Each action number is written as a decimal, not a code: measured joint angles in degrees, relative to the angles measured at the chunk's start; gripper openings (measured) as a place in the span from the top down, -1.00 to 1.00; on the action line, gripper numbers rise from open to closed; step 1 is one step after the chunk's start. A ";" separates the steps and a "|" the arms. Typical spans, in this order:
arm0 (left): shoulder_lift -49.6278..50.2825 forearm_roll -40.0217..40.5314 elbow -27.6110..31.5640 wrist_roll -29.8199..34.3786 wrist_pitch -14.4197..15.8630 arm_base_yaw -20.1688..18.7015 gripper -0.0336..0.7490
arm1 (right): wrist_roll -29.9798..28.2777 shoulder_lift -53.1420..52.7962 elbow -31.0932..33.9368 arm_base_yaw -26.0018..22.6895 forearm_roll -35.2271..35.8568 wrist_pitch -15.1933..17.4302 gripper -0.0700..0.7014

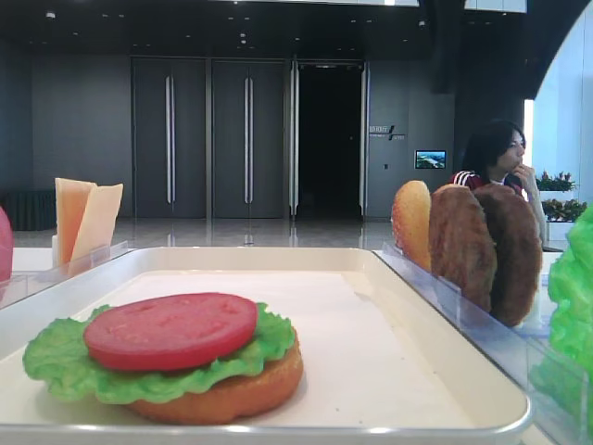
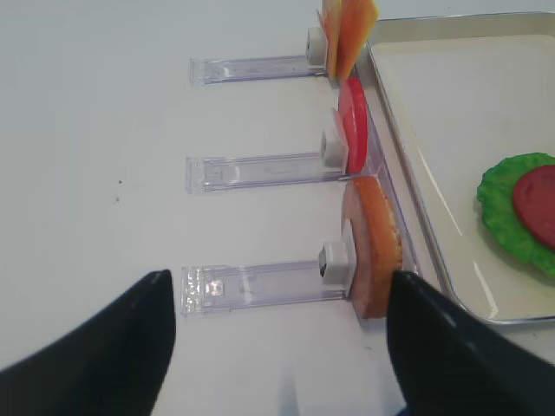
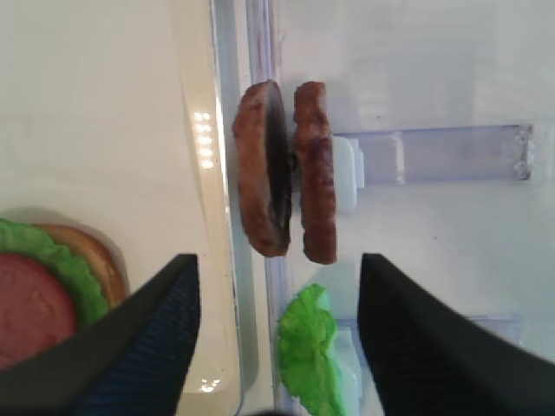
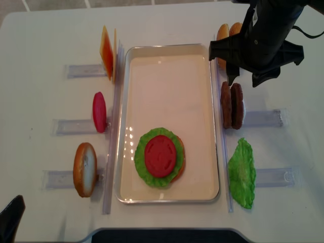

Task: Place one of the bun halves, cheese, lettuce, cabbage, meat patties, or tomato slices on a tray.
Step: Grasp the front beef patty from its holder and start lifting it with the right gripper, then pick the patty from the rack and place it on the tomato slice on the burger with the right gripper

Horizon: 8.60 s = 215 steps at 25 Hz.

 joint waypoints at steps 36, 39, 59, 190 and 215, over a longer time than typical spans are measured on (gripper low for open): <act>0.00 0.00 0.00 0.01 0.00 0.00 -0.57 | 0.38 10.11 -3.35 3.31 -2.77 -2.74 -0.26; 0.00 0.00 0.00 0.01 0.00 0.00 -0.57 | 0.38 10.11 -3.35 3.31 -3.06 -2.75 -0.26; 0.00 0.00 0.00 0.01 0.00 0.00 -0.57 | 0.44 10.68 -3.35 3.31 -3.12 -2.33 -0.26; 0.00 0.00 0.00 0.01 0.00 0.00 -0.57 | -57.86 2.87 18.30 6.59 65.33 -26.97 0.44; 0.00 0.00 0.00 0.01 0.00 0.00 -0.57 | -66.21 6.71 23.18 5.44 71.56 -30.34 0.44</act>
